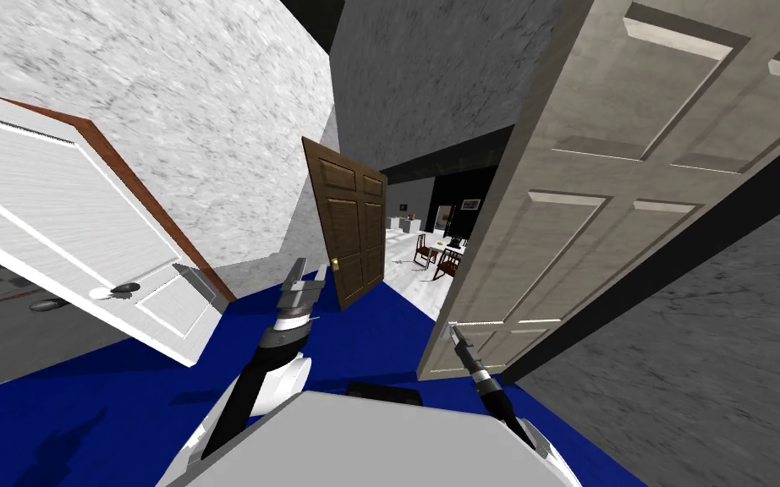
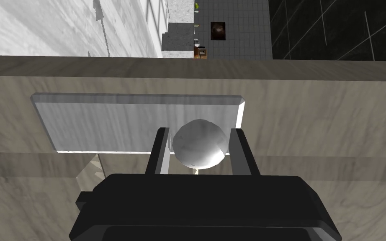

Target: Pull the door open

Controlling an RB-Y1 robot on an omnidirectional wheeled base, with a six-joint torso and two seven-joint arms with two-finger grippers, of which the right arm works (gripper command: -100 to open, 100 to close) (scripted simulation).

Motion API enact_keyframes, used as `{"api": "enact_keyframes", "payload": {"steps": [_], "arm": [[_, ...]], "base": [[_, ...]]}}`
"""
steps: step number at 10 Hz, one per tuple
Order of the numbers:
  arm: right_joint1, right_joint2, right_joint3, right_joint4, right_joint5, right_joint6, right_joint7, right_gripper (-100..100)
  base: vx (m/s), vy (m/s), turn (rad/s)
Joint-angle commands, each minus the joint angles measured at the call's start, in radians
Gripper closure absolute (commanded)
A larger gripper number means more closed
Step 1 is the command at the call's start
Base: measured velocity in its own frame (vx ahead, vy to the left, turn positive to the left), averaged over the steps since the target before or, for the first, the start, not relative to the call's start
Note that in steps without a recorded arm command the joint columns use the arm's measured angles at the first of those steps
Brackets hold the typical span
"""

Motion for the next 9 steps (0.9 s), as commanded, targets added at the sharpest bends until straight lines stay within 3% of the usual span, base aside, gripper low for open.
{"api": "enact_keyframes", "payload": {"steps": [1, 9], "arm": [[-0.017, 0.008, -0.012, 0.014, 0.008, 0.009, 0.004, 100], [-0.119, 0.056, -0.079, 0.086, 0.052, 0.063, 0.022, 100]], "base": [[-0.19, -0.088, 0.149], [-0.206, -0.1, 0.165]]}}
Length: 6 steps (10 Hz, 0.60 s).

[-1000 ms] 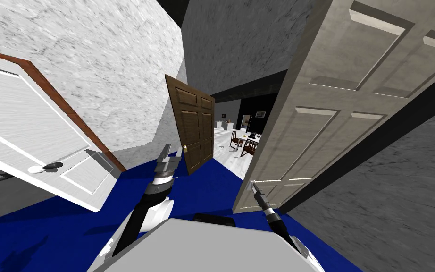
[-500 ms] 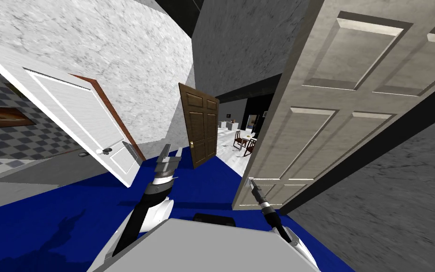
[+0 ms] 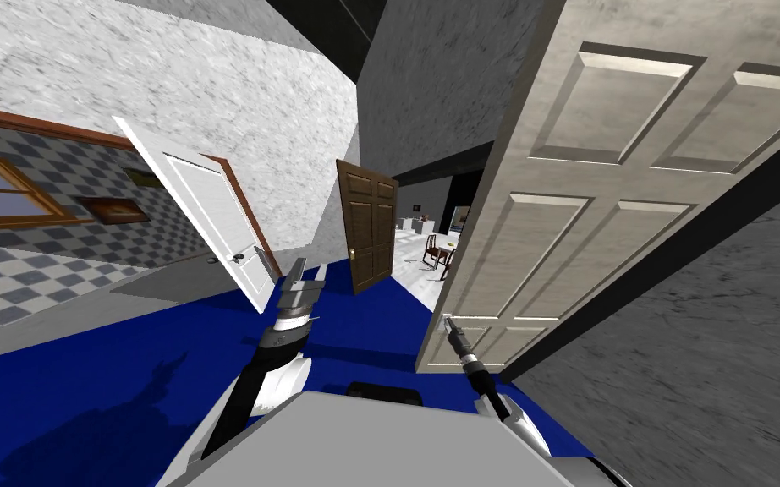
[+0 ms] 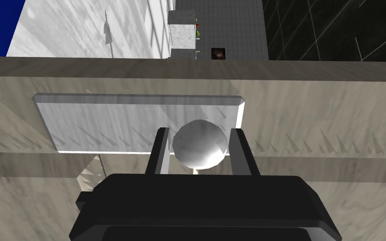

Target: Pull the door open

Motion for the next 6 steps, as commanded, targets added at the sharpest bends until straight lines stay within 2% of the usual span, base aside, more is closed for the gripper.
{"api": "enact_keyframes", "payload": {"steps": [1, 6], "arm": [[0.0, 0.0, 0.0, 0.0, 0.0, 0.0, 0.0, 100], [0.015, 0.001, -0.008, -0.026, 0.02, 0.011, -0.008, 100]], "base": [[-0.076, -0.024, 0.03], [-0.157, -0.073, 0.128]]}}
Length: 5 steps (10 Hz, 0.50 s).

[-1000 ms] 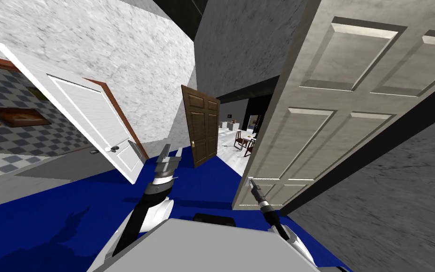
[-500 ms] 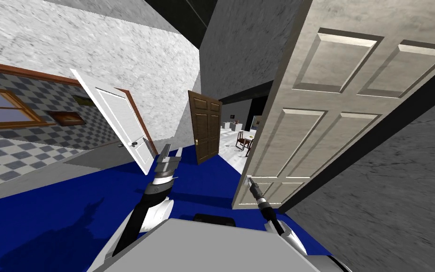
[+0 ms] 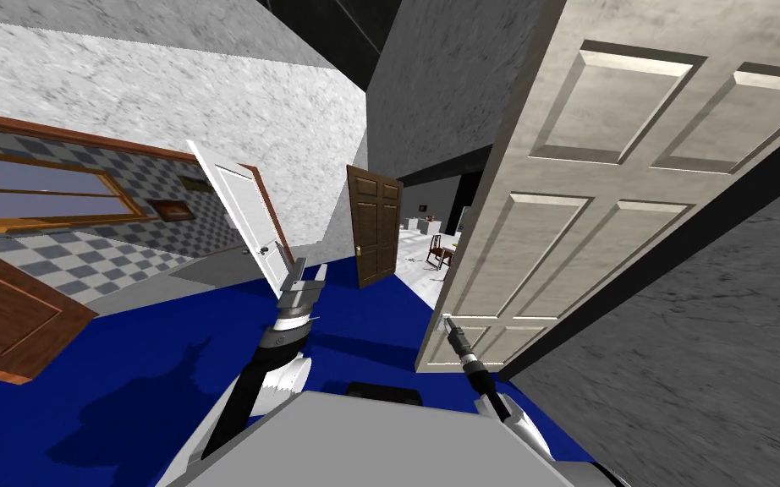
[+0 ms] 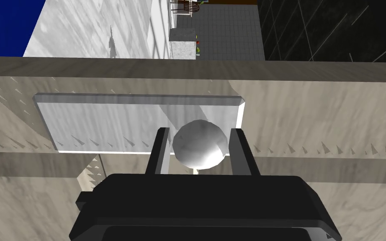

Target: Pull the door open

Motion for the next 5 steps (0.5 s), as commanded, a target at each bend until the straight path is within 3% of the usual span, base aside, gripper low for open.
{"api": "enact_keyframes", "payload": {"steps": [1, 3, 5], "arm": [[0.008, 0.001, -0.002, -0.009, 0.009, 0.002, -0.004, 100], [0.017, 0.001, -0.007, -0.025, 0.02, 0.006, -0.009, 100], [0.024, 0.001, -0.012, -0.039, 0.029, 0.01, -0.014, 100]], "base": [[-0.2, -0.095, 0.149], [-0.206, -0.139, 0.22], [-0.216, -0.104, 0.135]]}}
